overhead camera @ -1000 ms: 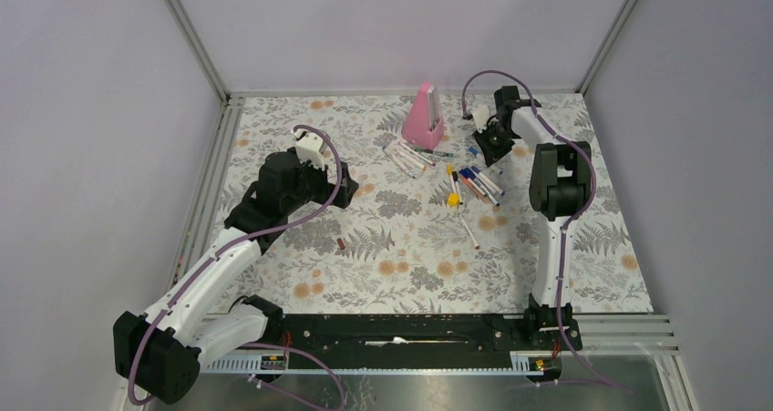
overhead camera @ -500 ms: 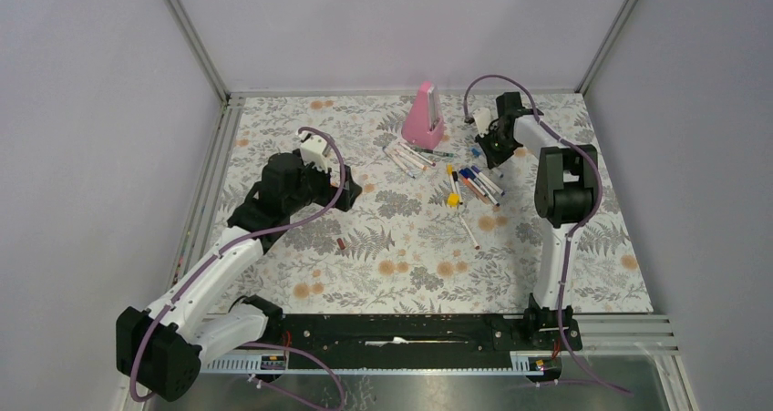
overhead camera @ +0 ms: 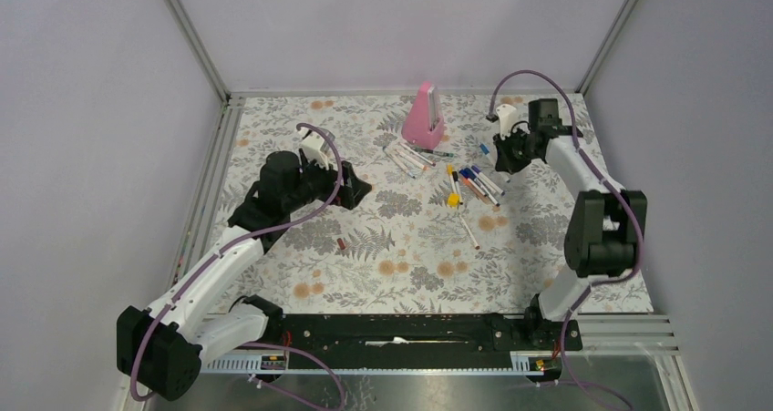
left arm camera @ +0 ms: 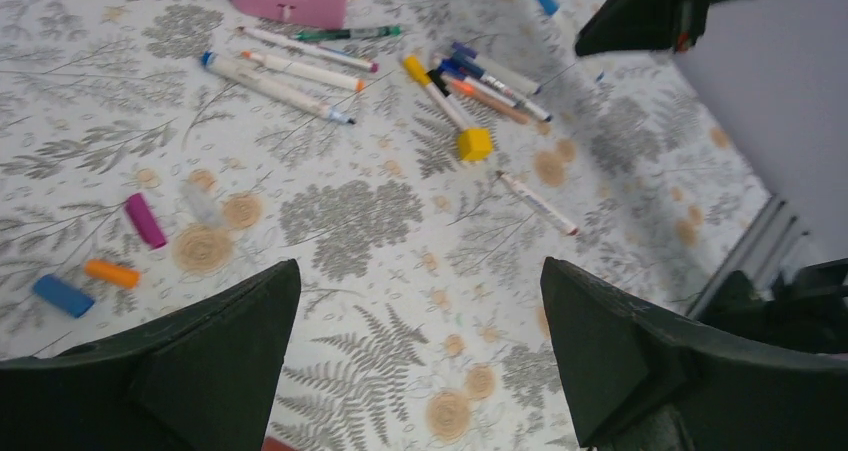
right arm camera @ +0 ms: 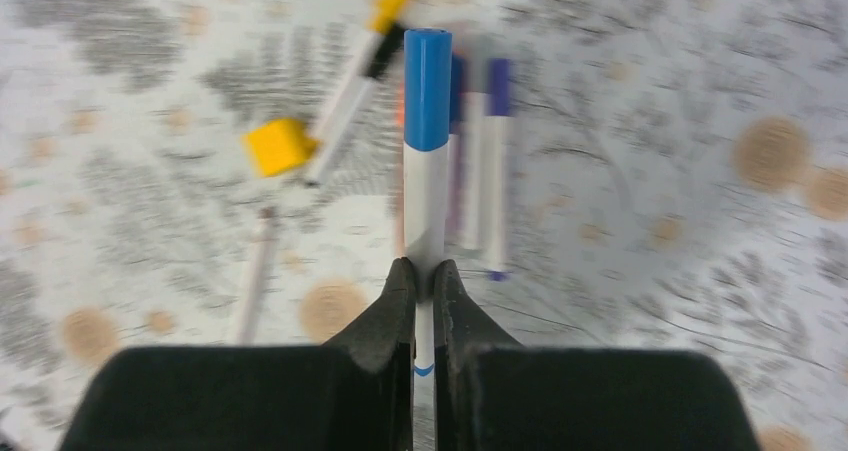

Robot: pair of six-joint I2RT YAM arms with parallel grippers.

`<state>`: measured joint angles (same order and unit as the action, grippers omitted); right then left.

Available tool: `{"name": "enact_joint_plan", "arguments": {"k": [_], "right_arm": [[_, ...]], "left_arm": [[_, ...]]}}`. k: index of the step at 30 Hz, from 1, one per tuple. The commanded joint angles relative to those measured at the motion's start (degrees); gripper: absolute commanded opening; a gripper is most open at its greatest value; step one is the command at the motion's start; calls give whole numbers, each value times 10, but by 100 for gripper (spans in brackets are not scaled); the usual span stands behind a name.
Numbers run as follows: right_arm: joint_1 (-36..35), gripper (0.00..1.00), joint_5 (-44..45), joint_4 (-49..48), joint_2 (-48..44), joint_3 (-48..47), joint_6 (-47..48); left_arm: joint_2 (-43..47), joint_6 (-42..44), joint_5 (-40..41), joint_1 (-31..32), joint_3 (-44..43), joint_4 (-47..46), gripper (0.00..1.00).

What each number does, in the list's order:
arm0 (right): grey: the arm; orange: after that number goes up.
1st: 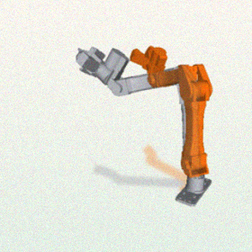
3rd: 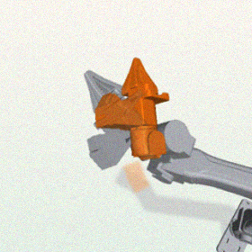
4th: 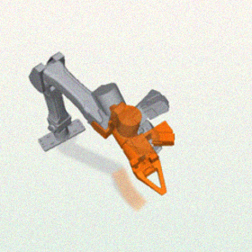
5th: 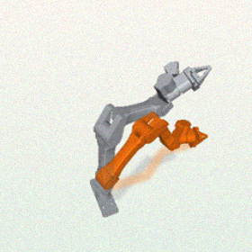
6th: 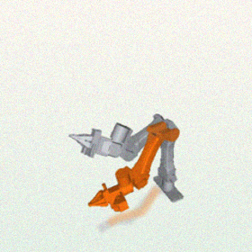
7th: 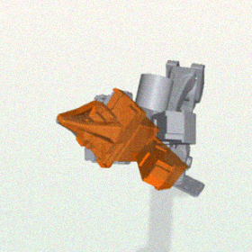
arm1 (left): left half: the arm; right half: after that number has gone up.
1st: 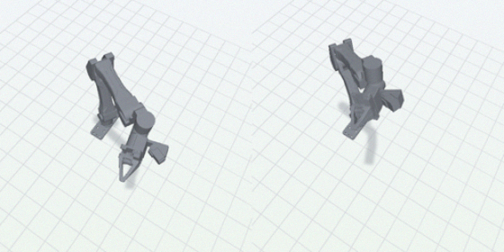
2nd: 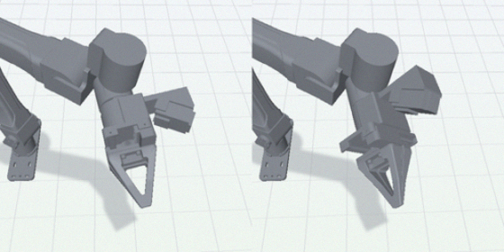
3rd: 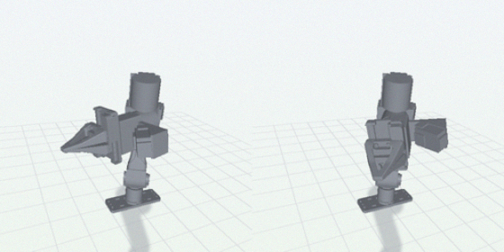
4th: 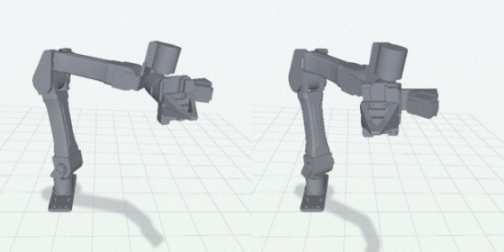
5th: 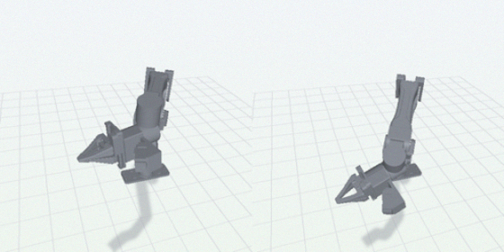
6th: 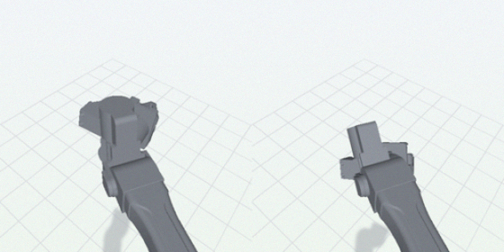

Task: Open the pen caps
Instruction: Pick up the pen from the center of the board, then open the pen cap from the pen.

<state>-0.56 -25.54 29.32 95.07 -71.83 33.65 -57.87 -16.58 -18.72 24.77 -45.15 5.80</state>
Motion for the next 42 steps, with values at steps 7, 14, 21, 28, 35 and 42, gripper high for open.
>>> {"name": "enact_joint_plan", "arguments": {"k": [7,14,21,28,35,42], "right_arm": [[2,0,-367,-8,-156,185,-27],[1,0,-473,-74,-162,251,-74],[2,0,-516,-76,-124,250,-93],[1,0,-533,-111,-117,264,-129],[-10,0,-536,-111,-113,263,-133],[-21,0,-531,-108,-109,262,-133]], "left_arm": [[47,-268,-71,11,112,-266,99],[6,-305,42,114,151,-356,99],[-80,-297,97,179,118,-391,99],[-154,-311,133,215,87,-443,99],[-226,-318,203,254,39,-455,96],[-289,-343,238,265,-8,-466,84]]}}
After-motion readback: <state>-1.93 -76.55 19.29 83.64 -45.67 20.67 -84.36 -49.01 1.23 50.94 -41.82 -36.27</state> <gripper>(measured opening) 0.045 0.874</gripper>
